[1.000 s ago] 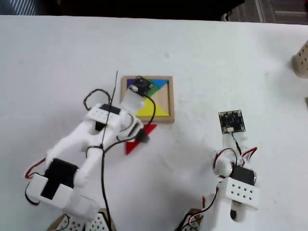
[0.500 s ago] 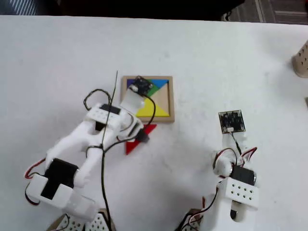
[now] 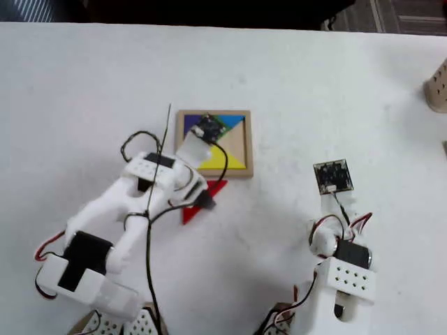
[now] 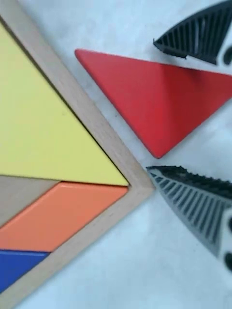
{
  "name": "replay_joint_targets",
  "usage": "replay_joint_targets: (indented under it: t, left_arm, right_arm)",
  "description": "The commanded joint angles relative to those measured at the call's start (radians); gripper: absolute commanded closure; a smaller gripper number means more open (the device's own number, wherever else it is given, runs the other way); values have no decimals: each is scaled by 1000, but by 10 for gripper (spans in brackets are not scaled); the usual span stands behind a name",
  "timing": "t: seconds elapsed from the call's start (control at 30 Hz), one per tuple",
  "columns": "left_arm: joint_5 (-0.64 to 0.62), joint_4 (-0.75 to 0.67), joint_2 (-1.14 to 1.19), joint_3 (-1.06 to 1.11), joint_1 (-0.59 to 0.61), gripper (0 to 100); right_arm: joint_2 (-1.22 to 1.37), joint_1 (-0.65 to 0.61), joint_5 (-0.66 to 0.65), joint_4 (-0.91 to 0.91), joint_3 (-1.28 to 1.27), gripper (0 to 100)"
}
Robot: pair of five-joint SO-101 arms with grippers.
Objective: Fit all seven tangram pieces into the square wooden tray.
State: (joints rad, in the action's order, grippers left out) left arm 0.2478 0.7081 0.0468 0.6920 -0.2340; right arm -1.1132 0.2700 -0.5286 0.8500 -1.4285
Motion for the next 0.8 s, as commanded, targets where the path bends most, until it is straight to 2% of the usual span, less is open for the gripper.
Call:
replay_joint_targets:
  t: [0.0, 0.17, 0.63, 0.77]
  left_arm:
    - [17, -31, -42, -11, -8, 646]
    - [17, -49, -42, -9, -16, 648]
    - [78, -12, -44, -5, -35, 650]
    - [80, -14, -45, -2, -50, 731]
  right_arm:
    - [-19, -19, -12, 4, 6, 974]
    - [-12, -58, -60, 18, 5, 974]
    - [-12, -58, -66, 18, 5, 974]
    - [-12, -56, -66, 18, 5, 974]
